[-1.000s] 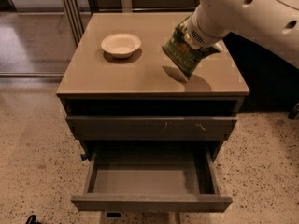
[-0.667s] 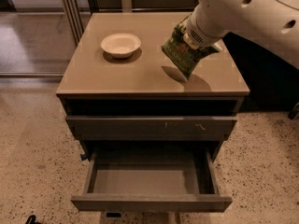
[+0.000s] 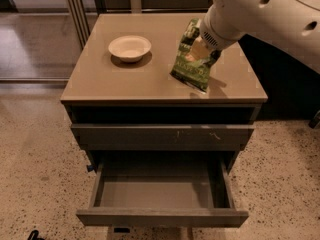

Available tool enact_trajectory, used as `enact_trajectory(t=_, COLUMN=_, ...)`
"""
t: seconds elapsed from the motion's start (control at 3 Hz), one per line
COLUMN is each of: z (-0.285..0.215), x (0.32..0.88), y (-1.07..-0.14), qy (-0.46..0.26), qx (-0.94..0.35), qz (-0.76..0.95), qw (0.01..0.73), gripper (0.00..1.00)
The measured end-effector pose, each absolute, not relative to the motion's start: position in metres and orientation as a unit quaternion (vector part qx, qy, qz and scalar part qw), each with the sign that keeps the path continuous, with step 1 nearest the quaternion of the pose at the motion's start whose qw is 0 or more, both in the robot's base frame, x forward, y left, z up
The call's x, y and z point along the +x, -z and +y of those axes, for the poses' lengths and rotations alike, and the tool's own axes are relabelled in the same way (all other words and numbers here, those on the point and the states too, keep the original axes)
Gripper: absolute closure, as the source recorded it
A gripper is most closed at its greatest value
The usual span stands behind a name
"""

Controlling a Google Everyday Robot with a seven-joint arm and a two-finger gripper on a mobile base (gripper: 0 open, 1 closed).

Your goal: Pick green jalapeno chip bag from middle drawer and place on counter

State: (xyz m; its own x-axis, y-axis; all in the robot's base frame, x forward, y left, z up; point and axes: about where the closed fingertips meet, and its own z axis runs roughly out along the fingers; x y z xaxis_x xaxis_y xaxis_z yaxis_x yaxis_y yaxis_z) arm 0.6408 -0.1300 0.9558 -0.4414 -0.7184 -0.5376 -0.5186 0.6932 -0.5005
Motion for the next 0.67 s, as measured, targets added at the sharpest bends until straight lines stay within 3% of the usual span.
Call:
enact_trajectory(t=0.33, z=-0.1300, x=0.6408, y=-0.9558, qy=0.132, qx=-0.369, qz=0.839, qw=0.379, gripper=0.00)
enact_trajectory(t=0.67, z=-0.1300, x=0.6408, y=-0.9558, qy=0.132, qx=-0.369, qz=0.839, qw=0.379, gripper=0.00)
